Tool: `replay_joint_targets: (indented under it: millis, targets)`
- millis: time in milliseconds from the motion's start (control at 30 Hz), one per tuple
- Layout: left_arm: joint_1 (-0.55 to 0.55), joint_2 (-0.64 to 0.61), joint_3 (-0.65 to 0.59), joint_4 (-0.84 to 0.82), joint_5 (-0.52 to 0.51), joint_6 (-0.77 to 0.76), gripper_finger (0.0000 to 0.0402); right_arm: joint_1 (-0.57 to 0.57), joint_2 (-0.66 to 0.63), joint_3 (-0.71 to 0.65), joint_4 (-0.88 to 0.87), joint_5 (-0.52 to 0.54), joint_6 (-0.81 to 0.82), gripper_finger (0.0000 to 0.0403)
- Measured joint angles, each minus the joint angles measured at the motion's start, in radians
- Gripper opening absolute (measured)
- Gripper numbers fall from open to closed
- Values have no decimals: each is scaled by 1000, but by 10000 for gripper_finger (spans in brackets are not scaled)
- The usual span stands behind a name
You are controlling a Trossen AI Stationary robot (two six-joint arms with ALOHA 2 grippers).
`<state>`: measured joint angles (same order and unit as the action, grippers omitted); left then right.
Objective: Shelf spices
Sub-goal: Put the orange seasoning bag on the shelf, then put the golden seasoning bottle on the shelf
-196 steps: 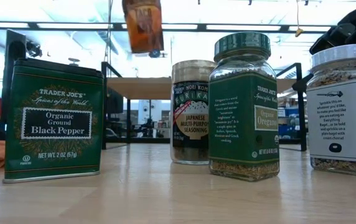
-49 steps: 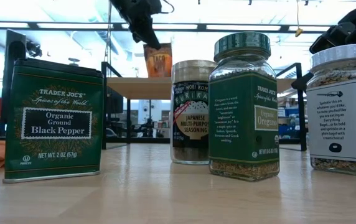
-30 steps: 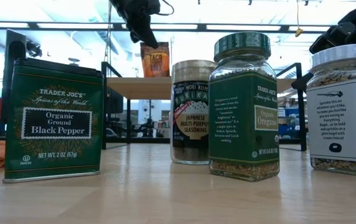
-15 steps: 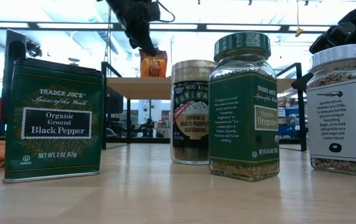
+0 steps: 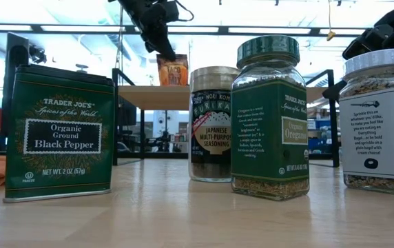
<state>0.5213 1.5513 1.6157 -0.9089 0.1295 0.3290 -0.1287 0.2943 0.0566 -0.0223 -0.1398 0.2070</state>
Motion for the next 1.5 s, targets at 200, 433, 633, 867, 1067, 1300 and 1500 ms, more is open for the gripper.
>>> replay_joint_targets:
  millis: [200,433,633,867,1067,1300,1500]
  targets:
    - [0,0,0,0,0,8,6,0,0,0,0,0,0,10]
    - [0,0,0,-2,0,26,39,0,0,0,0,0,0,10]
    - [0,0,23,-18,1,26,58,0,0,0,0,0,0,10]
    - [0,-1,132,-97,2,14,60,0,0,0,0,0,0,10]
    - [0,-16,200,-237,3,-31,60,0,0,0,0,0,0,10]
    - [-2,-197,26,-197,22,-118,60,0,0,0,0,0,0,10]
    - [-65,-520,-305,18,22,-249,60,0,0,0,2,0,0,10]
